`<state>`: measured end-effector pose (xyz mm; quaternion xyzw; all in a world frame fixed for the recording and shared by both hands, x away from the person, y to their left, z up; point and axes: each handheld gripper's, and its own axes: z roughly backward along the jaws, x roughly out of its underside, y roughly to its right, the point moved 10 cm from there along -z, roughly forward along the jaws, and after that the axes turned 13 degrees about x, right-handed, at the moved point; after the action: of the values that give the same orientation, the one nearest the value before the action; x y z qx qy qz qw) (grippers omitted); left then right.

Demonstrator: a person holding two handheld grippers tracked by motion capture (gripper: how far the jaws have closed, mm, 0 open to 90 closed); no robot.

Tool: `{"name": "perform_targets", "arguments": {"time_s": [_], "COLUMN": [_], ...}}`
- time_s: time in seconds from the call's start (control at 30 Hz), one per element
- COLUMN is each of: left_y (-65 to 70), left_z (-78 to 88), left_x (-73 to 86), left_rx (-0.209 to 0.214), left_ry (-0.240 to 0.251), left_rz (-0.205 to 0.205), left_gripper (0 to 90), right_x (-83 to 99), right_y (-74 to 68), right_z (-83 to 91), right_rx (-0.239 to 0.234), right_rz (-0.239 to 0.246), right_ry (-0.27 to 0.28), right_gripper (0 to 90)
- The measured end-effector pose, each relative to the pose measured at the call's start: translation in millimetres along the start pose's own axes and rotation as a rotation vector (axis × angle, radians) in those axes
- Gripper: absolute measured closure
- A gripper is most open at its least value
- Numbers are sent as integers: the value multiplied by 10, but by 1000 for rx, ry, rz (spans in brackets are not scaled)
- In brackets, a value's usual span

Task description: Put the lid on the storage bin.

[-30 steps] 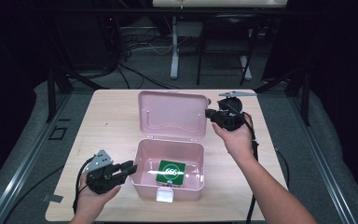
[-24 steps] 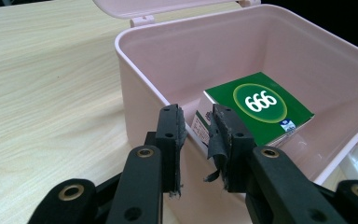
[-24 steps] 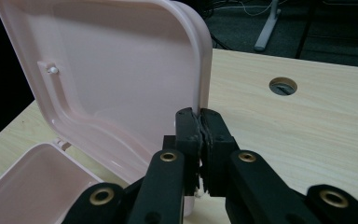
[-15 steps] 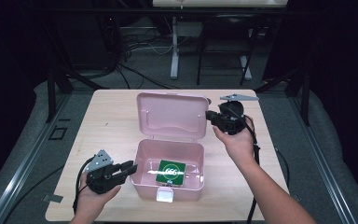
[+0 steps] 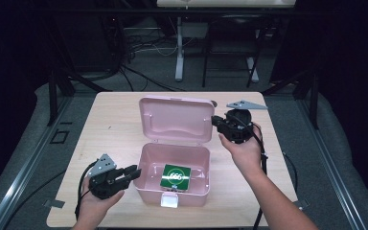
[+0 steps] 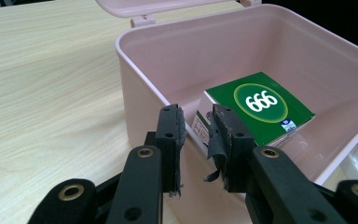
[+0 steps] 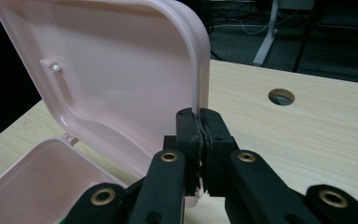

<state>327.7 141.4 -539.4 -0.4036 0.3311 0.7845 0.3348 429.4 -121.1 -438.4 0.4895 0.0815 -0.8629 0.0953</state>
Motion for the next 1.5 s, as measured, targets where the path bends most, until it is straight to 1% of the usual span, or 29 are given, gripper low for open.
{"name": "perform_targets", "arguments": {"time_s": [0.2, 0.27, 0.4, 0.47, 0.57, 0.6, 0.67, 0.87, 0.9, 1.0, 1.1, 1.17, 1.2, 1.23, 1.37, 1.4, 1.5], "left_y": [0, 0, 4, 8, 16, 23, 25, 44, 47, 58, 60, 61, 58, 58, 57, 56, 57], "left_z": [1, 0, 1, 2, 8, 14, 23, 46, 46, 63, 69, 67, 68, 68, 68, 68, 67], "left_x": [1, 1, 3, 4, 9, 13, 19, 35, 33, 46, 49, 47, 45, 43, 45, 47, 45], "left_rx": [0, -4, -5, -5, -2, -1, -1, -2, 2, 7, 9, 14, 16, 17, 20, 19, 19], "left_ry": [1, 4, 5, 5, 2, 5, 2, -8, 2, -4, -6, -2, -2, -2, -5, -5, -3], "left_rz": [3, 4, 8, 8, 8, 12, 16, 24, 27, 39, 40, 42, 42, 43, 41, 41, 43], "left_gripper": [731, 731, 733, 734, 731, 730, 729, 724, 724, 722, 720, 718, 718, 717, 716, 718, 718], "right_x": [11, 22, 46, 61, 75, 77, 80, 82, 85, 99, 106, 127, 145, 155, 182, 203, 223], "right_y": [-19, -28, -41, -53, -63, -80, -90, -120, -128, -155, -166, -167, -166, -167, -186, -197, -201], "right_z": [44, 63, 90, 118, 138, 145, 148, 148, 152, 171, 182, 193, 212, 220, 262, 280, 296], "right_rx": [1, 11, 22, 16, 13, 8, 6, 2, 1, 0, 2, -4, -26, -31, -25, -7, -6], "right_rz": [10, 19, 29, 24, 30, 39, 49, 58, 56, 55, 51, 39, 15, 8, 14, 26, 16], "right_ry": [6, 11, 44, 60, 66, 78, 81, 88, 88, 89, 97, 105, 110, 109, 123, 138, 146], "right_gripper": [873, 873, 874, 873, 872, 872, 872, 872, 872, 872, 870, 869, 866, 865, 867, 867, 867]}}
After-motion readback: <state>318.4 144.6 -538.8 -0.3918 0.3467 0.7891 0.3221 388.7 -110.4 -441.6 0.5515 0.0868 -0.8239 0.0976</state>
